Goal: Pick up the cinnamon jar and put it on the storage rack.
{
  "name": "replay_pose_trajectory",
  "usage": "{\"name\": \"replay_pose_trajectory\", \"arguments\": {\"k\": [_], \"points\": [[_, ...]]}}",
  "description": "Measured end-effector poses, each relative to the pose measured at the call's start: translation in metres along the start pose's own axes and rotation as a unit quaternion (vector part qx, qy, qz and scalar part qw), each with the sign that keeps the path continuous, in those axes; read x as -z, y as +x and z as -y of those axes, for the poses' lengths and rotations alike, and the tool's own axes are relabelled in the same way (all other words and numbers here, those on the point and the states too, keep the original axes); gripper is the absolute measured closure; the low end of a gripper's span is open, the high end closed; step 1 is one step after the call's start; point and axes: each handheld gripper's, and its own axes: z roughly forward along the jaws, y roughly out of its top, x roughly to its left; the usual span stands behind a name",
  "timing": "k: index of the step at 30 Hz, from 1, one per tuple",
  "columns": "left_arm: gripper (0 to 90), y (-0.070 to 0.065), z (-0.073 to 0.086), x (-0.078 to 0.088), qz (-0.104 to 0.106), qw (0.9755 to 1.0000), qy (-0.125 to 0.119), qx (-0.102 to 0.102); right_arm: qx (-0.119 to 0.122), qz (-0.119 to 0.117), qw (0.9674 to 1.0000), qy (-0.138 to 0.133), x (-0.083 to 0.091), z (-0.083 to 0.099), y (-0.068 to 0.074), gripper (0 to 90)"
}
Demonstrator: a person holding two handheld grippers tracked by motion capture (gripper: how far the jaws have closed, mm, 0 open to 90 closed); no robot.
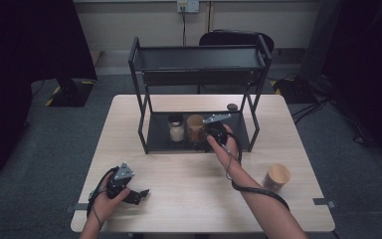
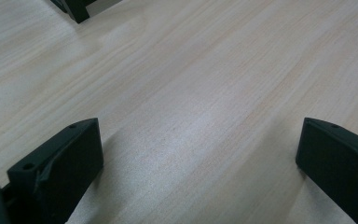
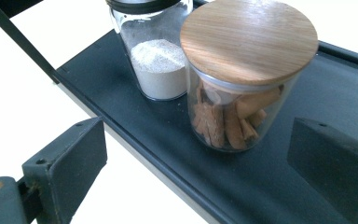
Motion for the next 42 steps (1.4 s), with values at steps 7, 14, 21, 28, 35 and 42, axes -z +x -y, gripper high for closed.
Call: {"name": "replay_pose_trajectory", "arguments": {"k": [7, 14, 21, 28, 35, 42], "points": [[0.2, 0.000, 0.000, 0.000, 0.000, 1.0000, 0.000, 0.000, 0.001, -0.002, 1.0000, 0.000, 0.011, 0.003, -0.001, 3.9], [0.1, 0.000, 0.000, 0.000, 0.000, 1.0000, 0.000, 0.000, 0.002, -0.007, 1.0000, -0.001, 0.022, 0.005, -0.001, 4.0], [0.1, 0.000, 0.000, 0.000, 0.000, 1.0000, 0.000, 0.000, 0.007, -0.008, 0.9999, 0.001, 0.031, 0.008, -0.002, 4.0], [0.1, 0.000, 0.000, 0.000, 0.000, 1.0000, 0.000, 0.000, 0.007, -0.012, 0.9999, 0.003, 0.039, 0.013, -0.003, 4.1], [0.1, 0.000, 0.000, 0.000, 0.000, 1.0000, 0.000, 0.000, 0.016, -0.016, 0.9997, 0.007, 0.047, 0.016, 0.000, 3.9], [0.1, 0.000, 0.000, 0.000, 0.000, 1.0000, 0.000, 0.000, 0.017, -0.019, 0.9997, 0.003, 0.057, 0.018, 0.000, 3.9]]}}
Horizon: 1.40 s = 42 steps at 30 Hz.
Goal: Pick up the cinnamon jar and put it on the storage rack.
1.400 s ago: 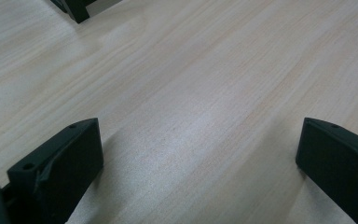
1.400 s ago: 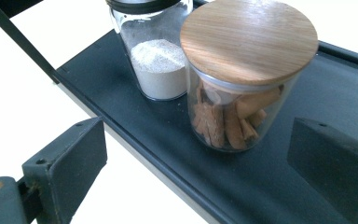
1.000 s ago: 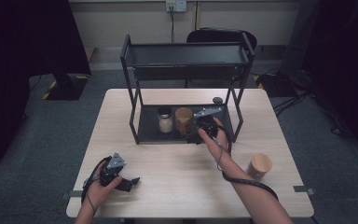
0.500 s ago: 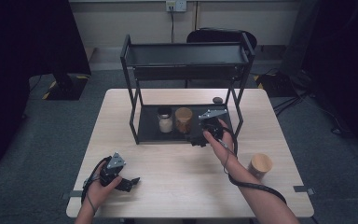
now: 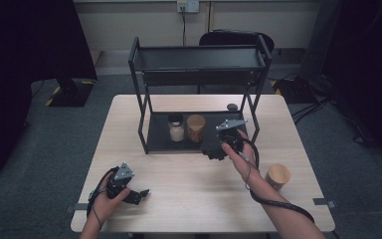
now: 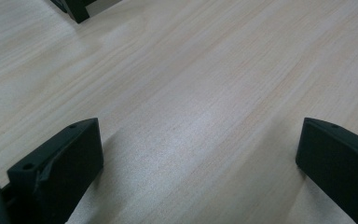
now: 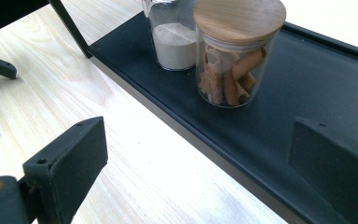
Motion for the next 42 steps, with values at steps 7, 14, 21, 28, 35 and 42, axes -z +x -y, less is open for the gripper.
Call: {"name": "replay_pose_trajectory", "arguments": {"k": [7, 14, 21, 28, 35, 42], "points": [[0.1, 0.000, 0.000, 0.000, 0.000, 1.0000, 0.000, 0.000, -0.001, 0.004, 1.0000, 0.002, 0.011, 0.004, -0.002, 3.9], [0.1, 0.000, 0.000, 0.000, 0.000, 1.0000, 0.001, -0.001, -0.005, 0.006, 1.0000, -0.001, 0.021, 0.008, -0.005, 3.9], [0.1, 0.000, 0.000, 0.000, 0.000, 1.0000, 0.001, -0.001, -0.007, 0.009, 0.9999, -0.003, 0.028, 0.011, -0.007, 3.9], [0.1, 0.000, 0.000, 0.000, 0.000, 1.0000, 0.001, -0.001, -0.006, 0.015, 0.9999, 0.000, 0.037, 0.013, -0.009, 3.9], [0.1, 0.000, 0.000, 0.000, 0.001, 1.0000, 0.001, -0.001, -0.007, 0.018, 0.9998, -0.001, 0.046, 0.015, -0.011, 3.8], [0.1, 0.000, 0.000, 0.000, 0.001, 1.0000, 0.001, -0.002, -0.008, 0.020, 0.9998, 0.000, 0.054, 0.020, -0.014, 3.8]]}}
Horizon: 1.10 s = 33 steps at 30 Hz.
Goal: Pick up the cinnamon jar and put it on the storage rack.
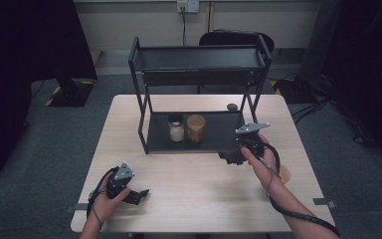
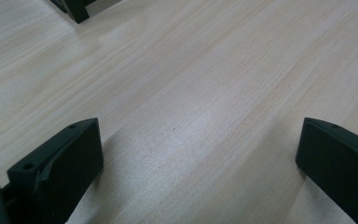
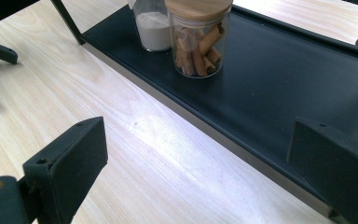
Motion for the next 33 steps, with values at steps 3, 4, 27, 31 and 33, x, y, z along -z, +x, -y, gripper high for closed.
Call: {"name": "replay_pose_trajectory", "arguments": {"k": [3, 4, 27, 31, 33], "points": [[0.1, 0.000, 0.000, 0.000, 0.000, 1.0000, 0.000, 0.000, -0.002, 0.001, 1.0000, -0.001, 0.004, 0.002, -0.002, 3.8], [0.1, 0.000, 0.000, 0.000, 0.000, 1.0000, 0.000, 0.000, -0.003, 0.001, 1.0000, -0.001, 0.006, 0.002, -0.002, 3.9], [0.1, 0.000, 0.000, 0.000, 0.000, 1.0000, 0.000, 0.000, -0.006, 0.007, 1.0000, -0.003, 0.028, 0.017, -0.014, 3.8], [0.1, 0.000, 0.000, 0.000, 0.000, 1.0000, 0.000, 0.000, -0.008, 0.008, 0.9999, -0.004, 0.032, 0.022, -0.016, 3.8], [0.1, 0.000, 0.000, 0.000, 0.000, 1.0000, 0.000, 0.000, -0.011, 0.008, 0.9999, -0.004, 0.034, 0.024, -0.018, 3.8]]}}
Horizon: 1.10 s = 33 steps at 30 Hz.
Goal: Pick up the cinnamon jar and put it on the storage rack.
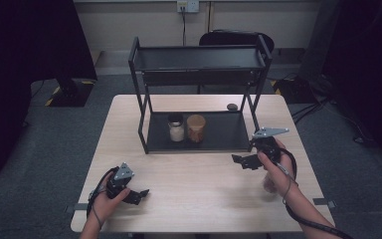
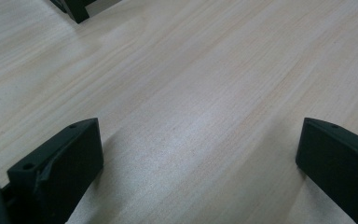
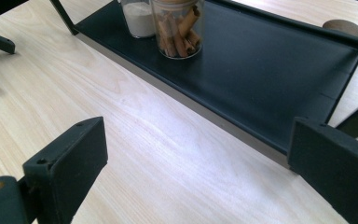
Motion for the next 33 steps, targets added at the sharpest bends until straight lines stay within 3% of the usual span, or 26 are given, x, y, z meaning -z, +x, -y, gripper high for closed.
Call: {"name": "replay_pose_trajectory", "arguments": {"k": [33], "points": [[0.1, 0.000, 0.000, 0.000, 0.000, 1.0000, 0.000, 0.000, -0.013, 0.007, 0.9999, 0.002, 0.017, 0.030, -0.018, 3.6]]}}
